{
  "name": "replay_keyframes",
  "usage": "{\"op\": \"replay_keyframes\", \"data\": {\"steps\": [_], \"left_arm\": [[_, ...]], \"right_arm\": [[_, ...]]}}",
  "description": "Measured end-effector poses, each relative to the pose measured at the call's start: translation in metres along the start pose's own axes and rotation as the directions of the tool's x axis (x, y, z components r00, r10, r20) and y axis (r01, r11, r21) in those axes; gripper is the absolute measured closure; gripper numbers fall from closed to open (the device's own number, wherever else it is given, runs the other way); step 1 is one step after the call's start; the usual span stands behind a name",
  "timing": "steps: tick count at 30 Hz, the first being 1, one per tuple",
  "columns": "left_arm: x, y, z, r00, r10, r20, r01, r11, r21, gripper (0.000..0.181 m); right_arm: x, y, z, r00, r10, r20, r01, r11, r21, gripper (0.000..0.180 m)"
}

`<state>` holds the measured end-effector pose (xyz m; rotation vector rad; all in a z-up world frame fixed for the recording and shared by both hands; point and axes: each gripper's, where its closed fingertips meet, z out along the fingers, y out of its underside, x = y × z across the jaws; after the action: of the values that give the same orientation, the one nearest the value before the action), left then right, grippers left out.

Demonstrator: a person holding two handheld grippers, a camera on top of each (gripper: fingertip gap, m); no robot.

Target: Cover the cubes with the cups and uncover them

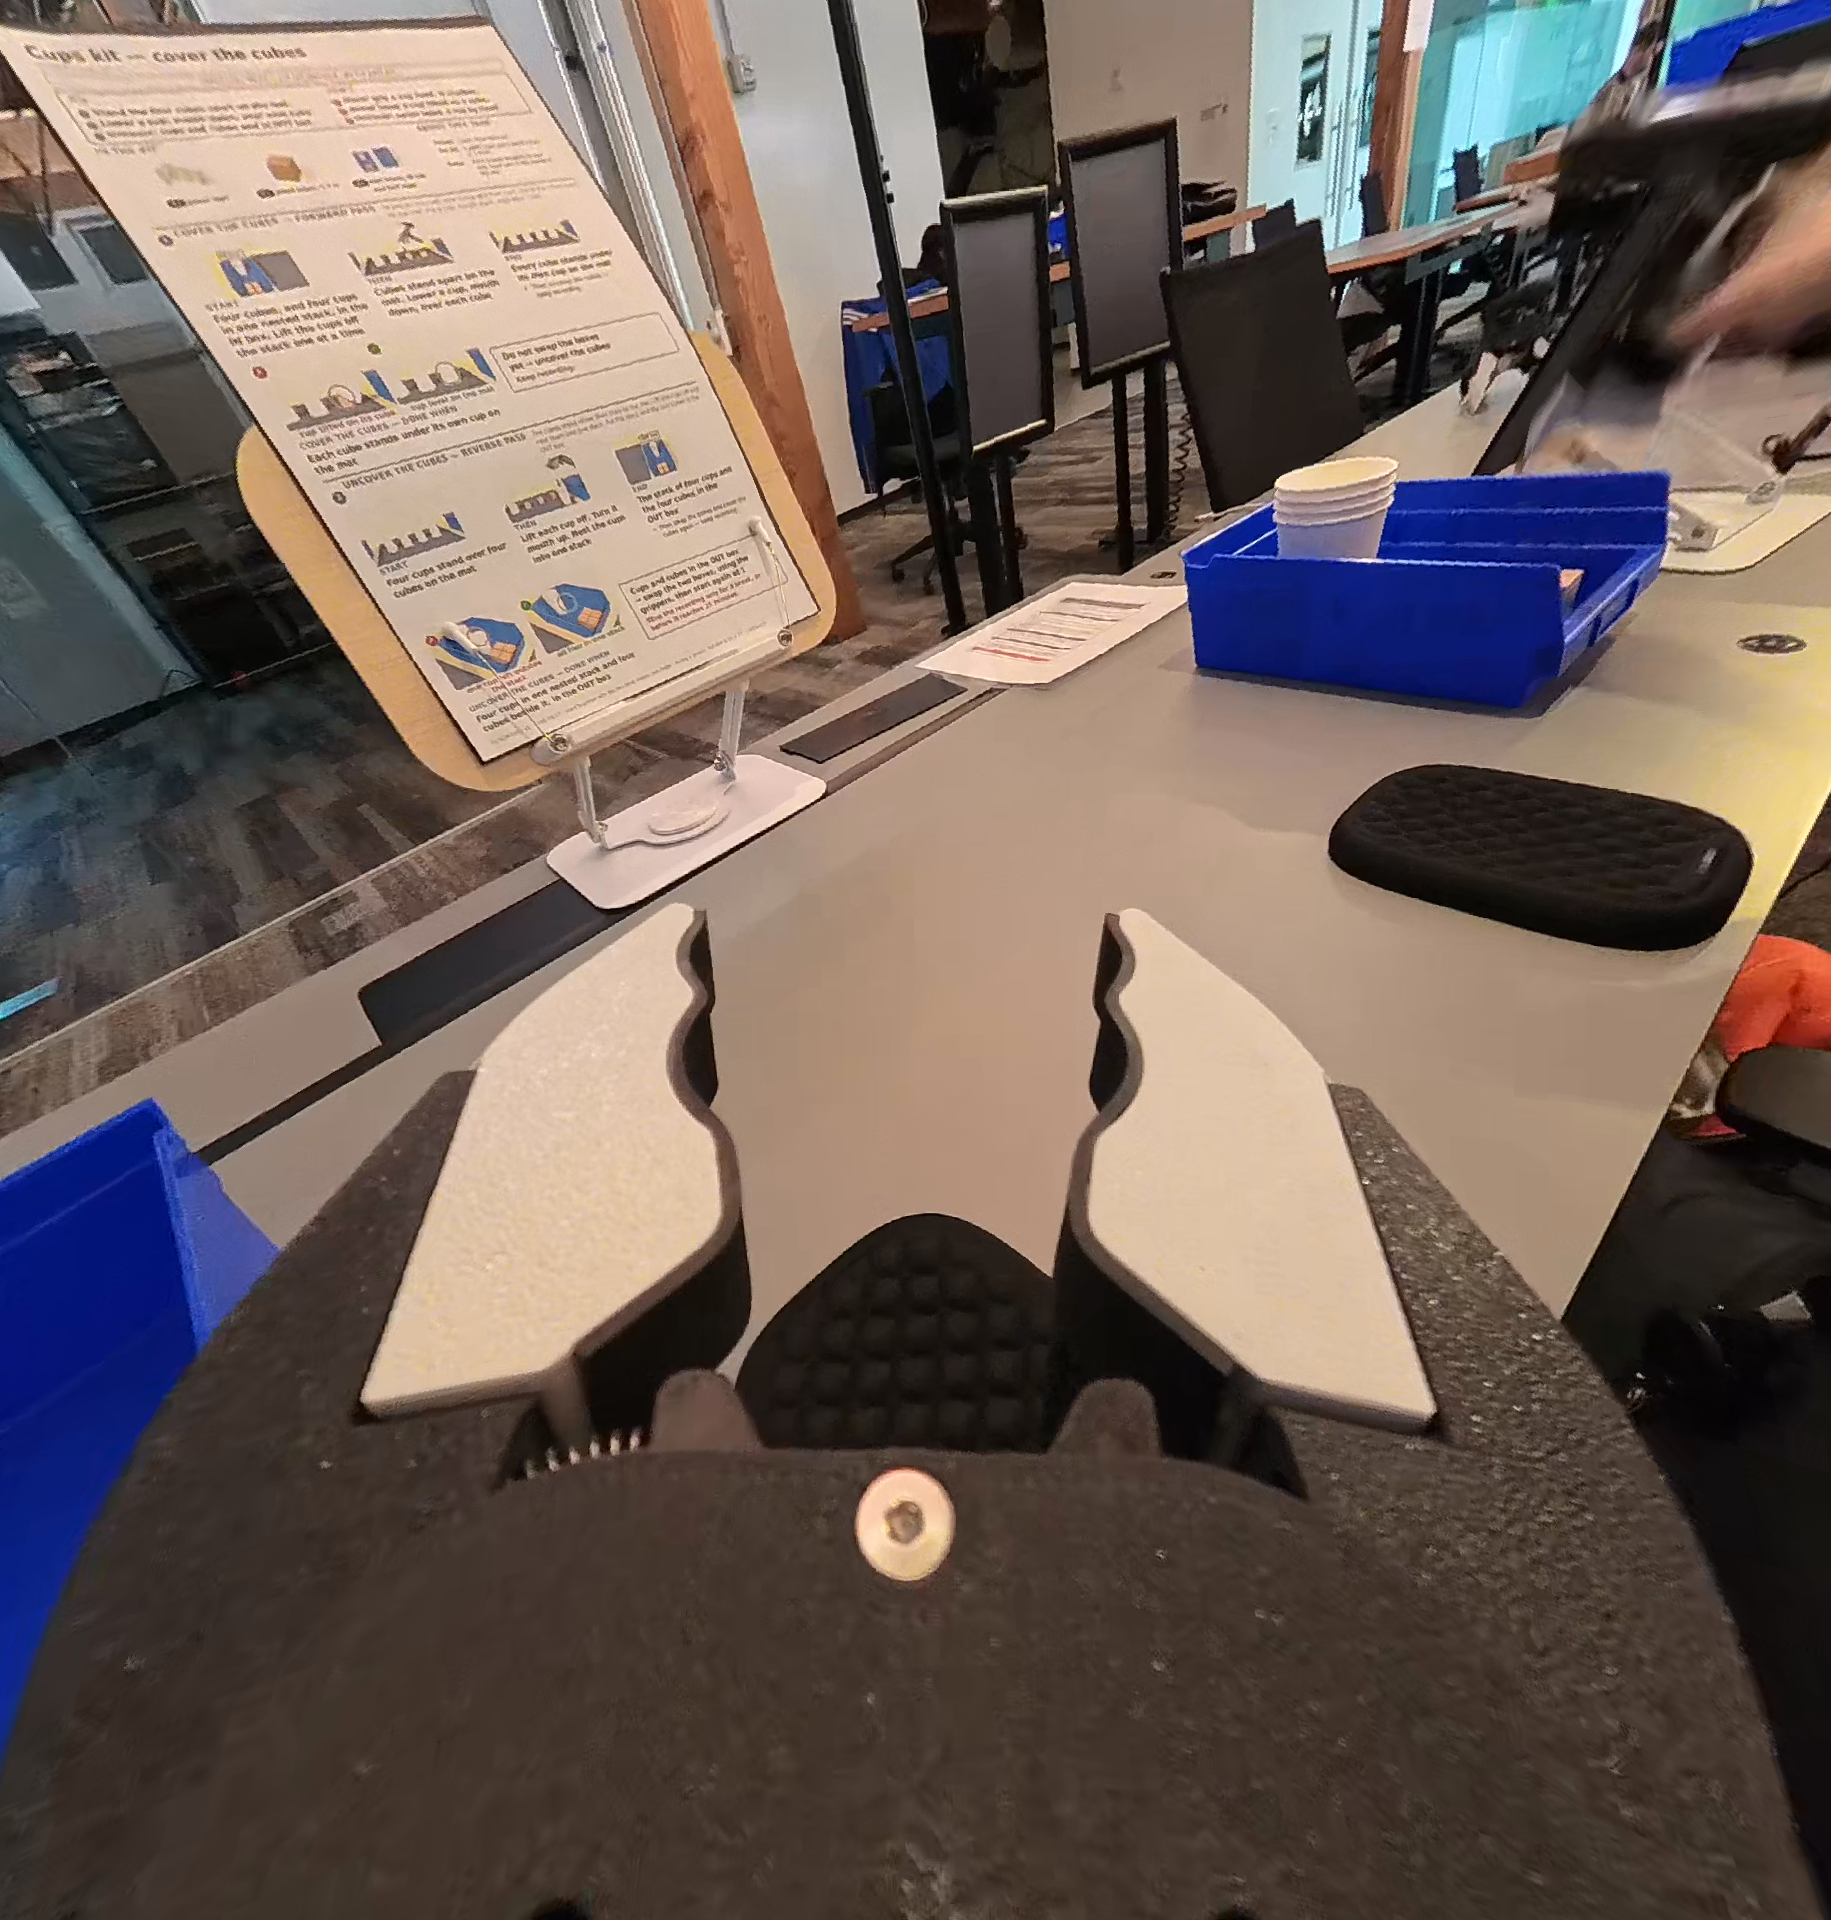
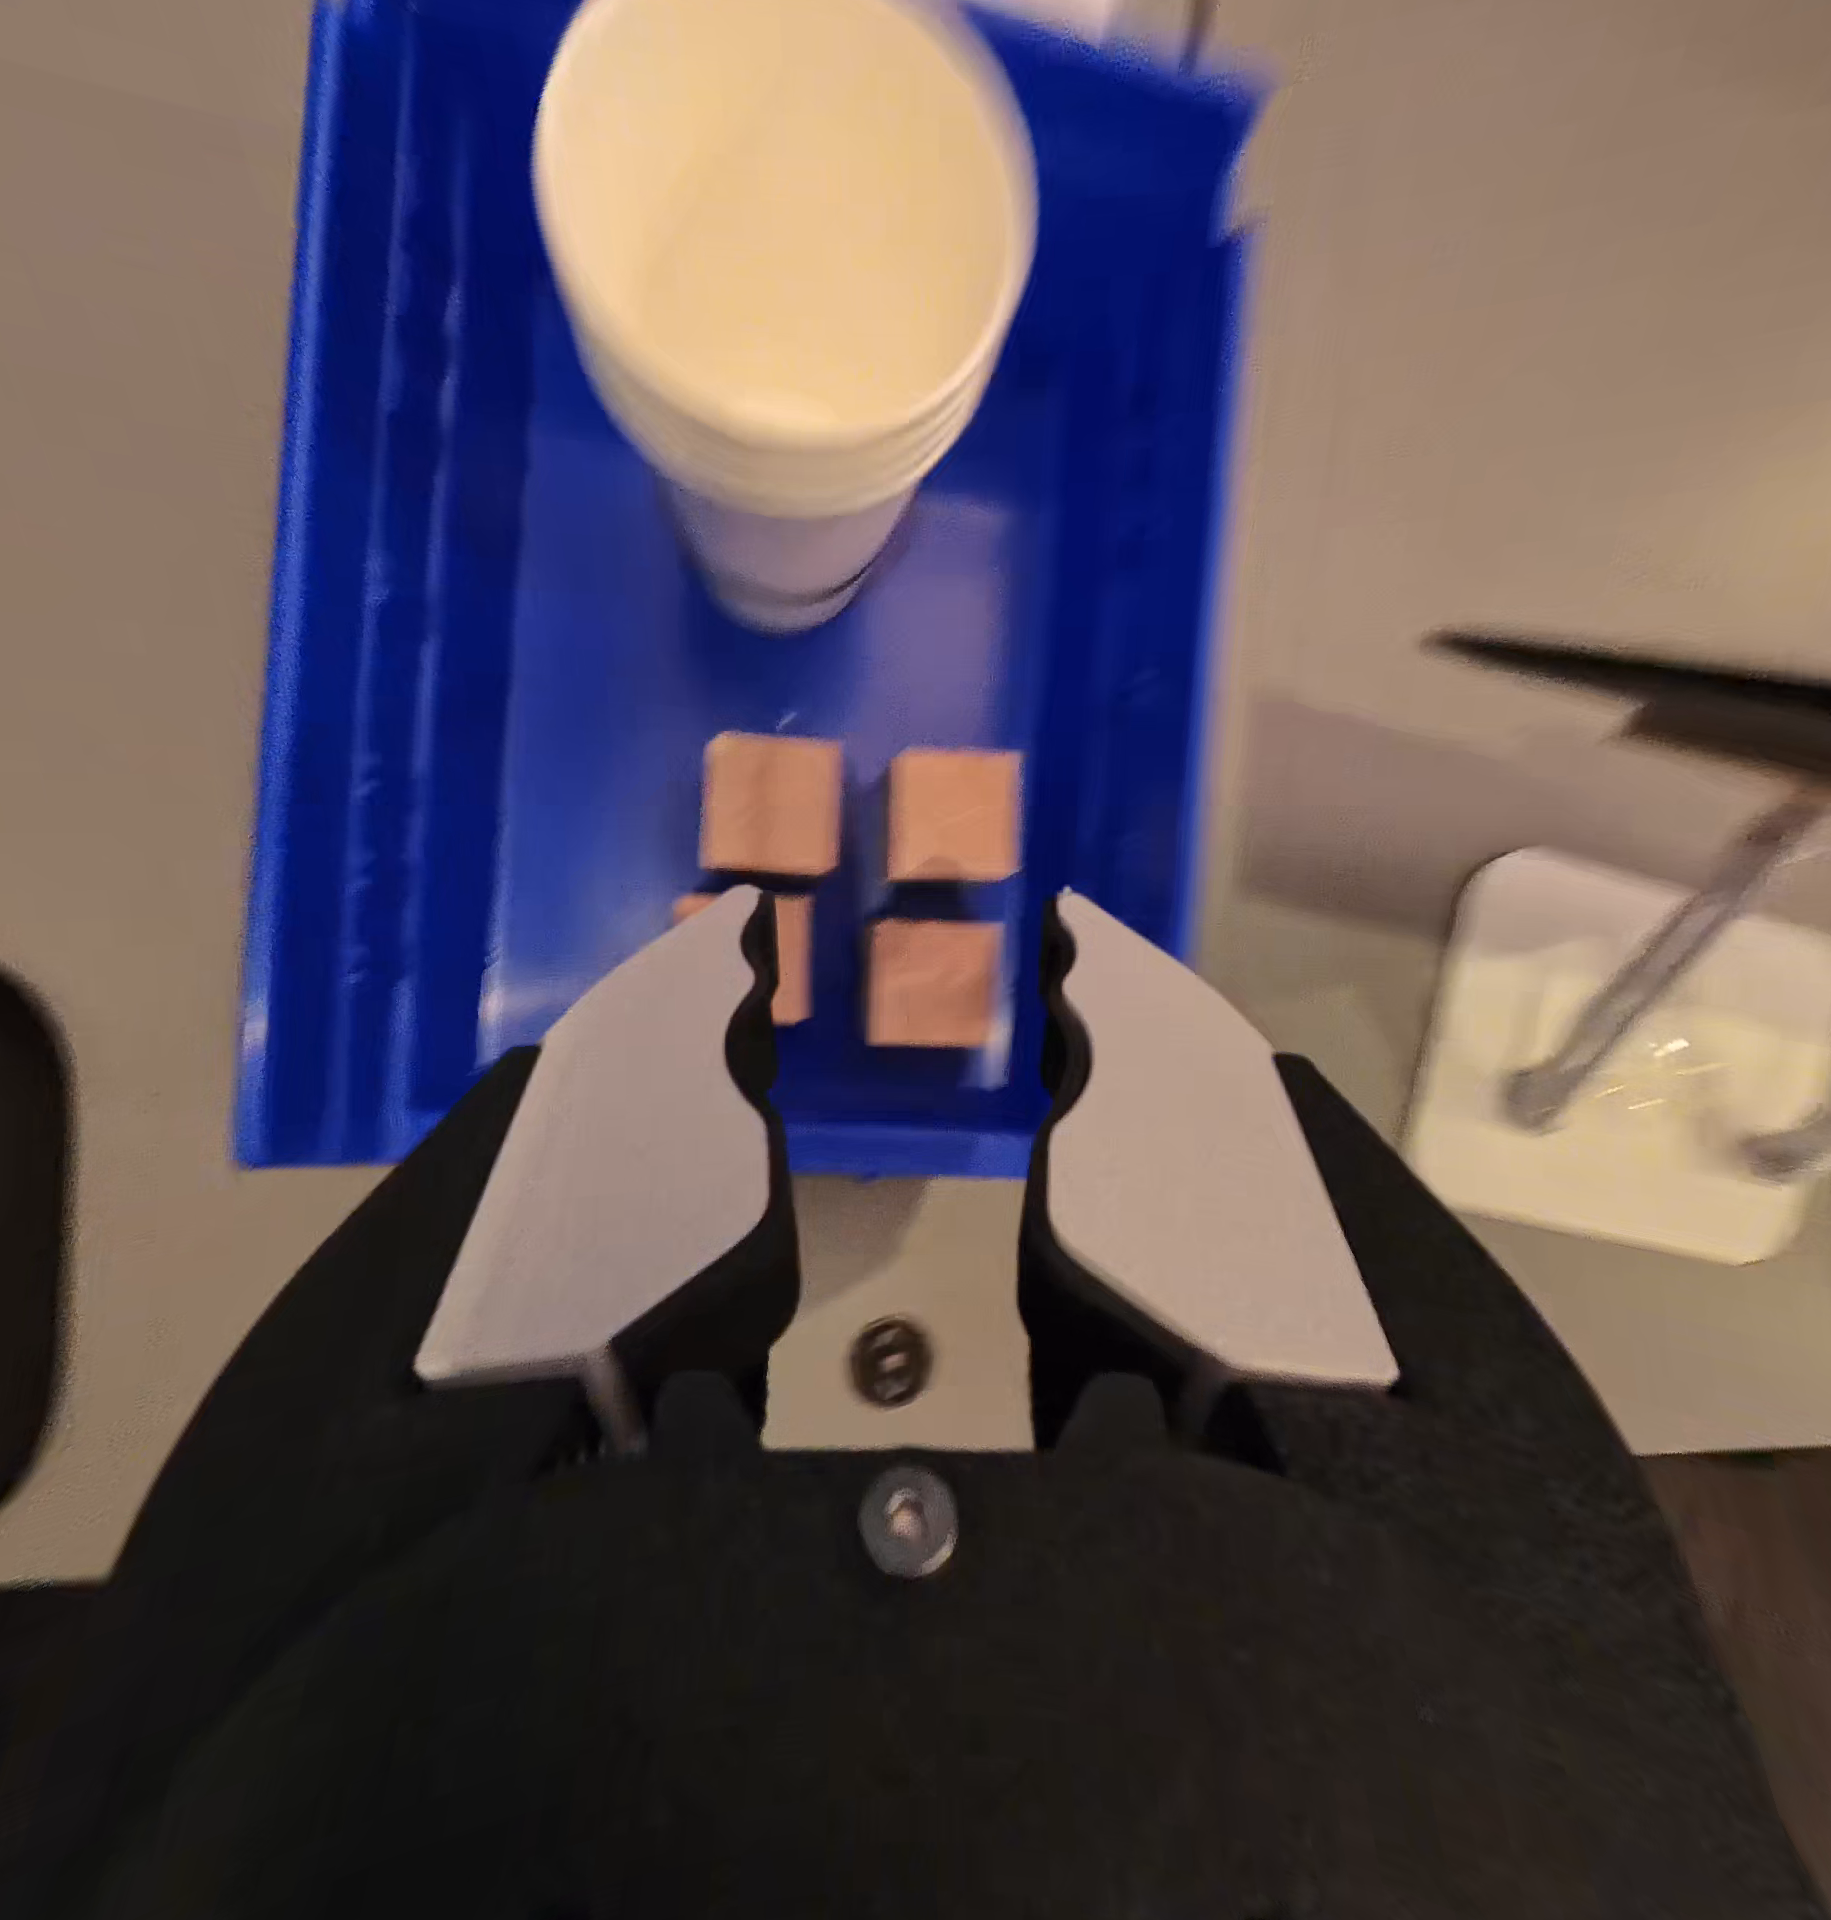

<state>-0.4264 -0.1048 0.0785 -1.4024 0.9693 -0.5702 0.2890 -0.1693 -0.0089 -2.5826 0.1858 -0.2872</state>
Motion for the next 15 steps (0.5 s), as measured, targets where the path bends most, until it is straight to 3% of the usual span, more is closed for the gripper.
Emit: {"op": "replay_keyframes", "data": {"steps": [2,6,10,13,15], "left_arm": [[0.003,-0.002,0.004,1.000,0.012,0.002,-0.012,1.000,-0.005,0.111],[0.011,-0.005,0.012,1.000,0.018,0.009,-0.018,1.000,-0.010,0.110],[0.010,0.002,0.016,0.999,0.005,0.040,-0.002,0.998,-0.070,0.111],[0.001,0.005,0.015,0.997,-0.008,0.081,0.016,0.995,-0.097,0.111],[-0.009,0.009,0.014,0.992,-0.027,0.123,0.041,0.992,-0.116,0.112]], "right_arm": [[0.033,-0.013,0.004,1.000,-0.017,-0.021,0.017,1.000,0.005,0.130],[0.070,0.011,0.057,0.998,0.046,0.033,-0.037,0.976,-0.214,0.141],[0.062,0.026,0.099,0.983,0.122,0.136,-0.082,0.960,-0.268,0.145],[0.054,0.038,0.112,0.980,0.104,0.172,-0.041,0.940,-0.339,0.172],[0.052,0.037,0.112,0.971,0.159,0.180,-0.087,0.932,-0.351,0.175]]}}
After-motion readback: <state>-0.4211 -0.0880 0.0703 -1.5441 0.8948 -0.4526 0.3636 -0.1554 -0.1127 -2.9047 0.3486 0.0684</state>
